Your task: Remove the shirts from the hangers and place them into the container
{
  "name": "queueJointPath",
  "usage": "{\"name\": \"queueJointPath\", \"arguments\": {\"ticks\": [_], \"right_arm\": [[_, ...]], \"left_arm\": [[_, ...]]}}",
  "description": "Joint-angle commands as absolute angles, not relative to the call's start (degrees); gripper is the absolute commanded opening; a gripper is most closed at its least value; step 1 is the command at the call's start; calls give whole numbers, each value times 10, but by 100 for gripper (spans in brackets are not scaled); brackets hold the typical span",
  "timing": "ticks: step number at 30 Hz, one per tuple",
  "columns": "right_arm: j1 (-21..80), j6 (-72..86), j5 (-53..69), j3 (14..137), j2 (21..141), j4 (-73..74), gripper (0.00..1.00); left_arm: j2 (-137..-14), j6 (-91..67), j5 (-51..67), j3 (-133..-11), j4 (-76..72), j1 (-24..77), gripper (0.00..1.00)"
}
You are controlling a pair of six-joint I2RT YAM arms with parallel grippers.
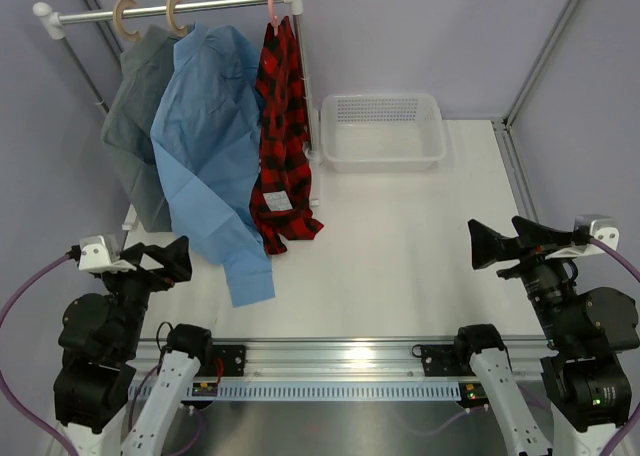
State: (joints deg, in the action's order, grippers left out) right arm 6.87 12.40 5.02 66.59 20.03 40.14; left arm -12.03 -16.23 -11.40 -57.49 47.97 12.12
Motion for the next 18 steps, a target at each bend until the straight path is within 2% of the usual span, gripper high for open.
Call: {"name": "queueJointPath", "arguments": {"ticks": [1, 10, 15, 18], "right_arm": [[76, 120, 47, 661, 186, 397, 99], [76, 161, 46, 647, 222, 421, 99], [76, 189, 24, 628, 236, 418, 99], [77, 203, 3, 628, 237, 431, 99]], "left_arm": [[-144, -170, -91, -586, 466, 124, 99], [-235, -183, -28, -610, 436, 124, 99], [-384, -214, 73, -670, 372, 124, 99], [-500, -252, 83, -755, 365, 124, 99]]}}
